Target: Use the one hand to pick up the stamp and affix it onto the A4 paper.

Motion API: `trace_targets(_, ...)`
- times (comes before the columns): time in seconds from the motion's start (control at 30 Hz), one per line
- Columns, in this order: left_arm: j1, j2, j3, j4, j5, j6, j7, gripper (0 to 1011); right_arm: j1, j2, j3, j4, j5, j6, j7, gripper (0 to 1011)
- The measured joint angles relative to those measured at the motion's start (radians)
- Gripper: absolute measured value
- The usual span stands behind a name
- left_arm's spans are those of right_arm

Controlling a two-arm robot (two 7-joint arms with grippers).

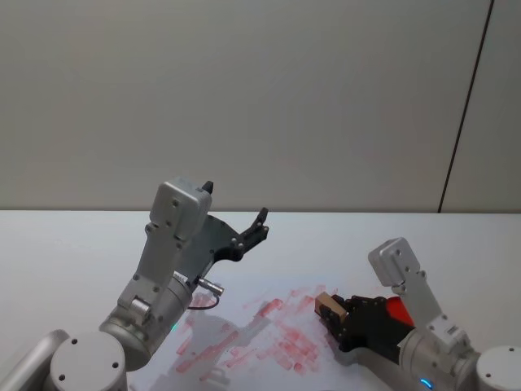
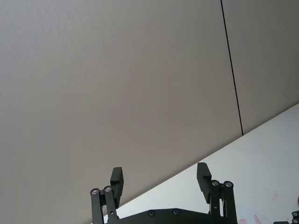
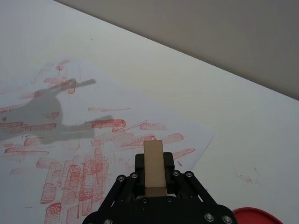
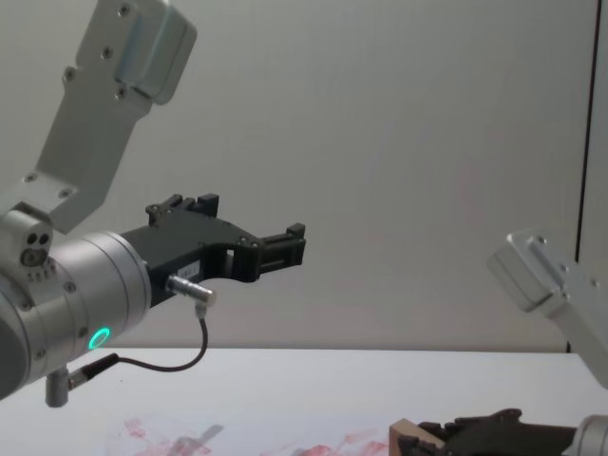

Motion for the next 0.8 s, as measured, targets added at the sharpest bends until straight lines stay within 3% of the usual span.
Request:
trace_targets(0.5,0.0,0.0,0.0,0.0,0.0,0.0,0.0,1003,0.005,0.001,-0.001,0.01,-0.003,0.01,0.005,216)
trace_targets(0.8,0.0,0.0,0.0,0.0,0.0,0.0,0.0,1002,-0.001,0.008,0.008,-0.018,0.026,-0.011,-0.009,217)
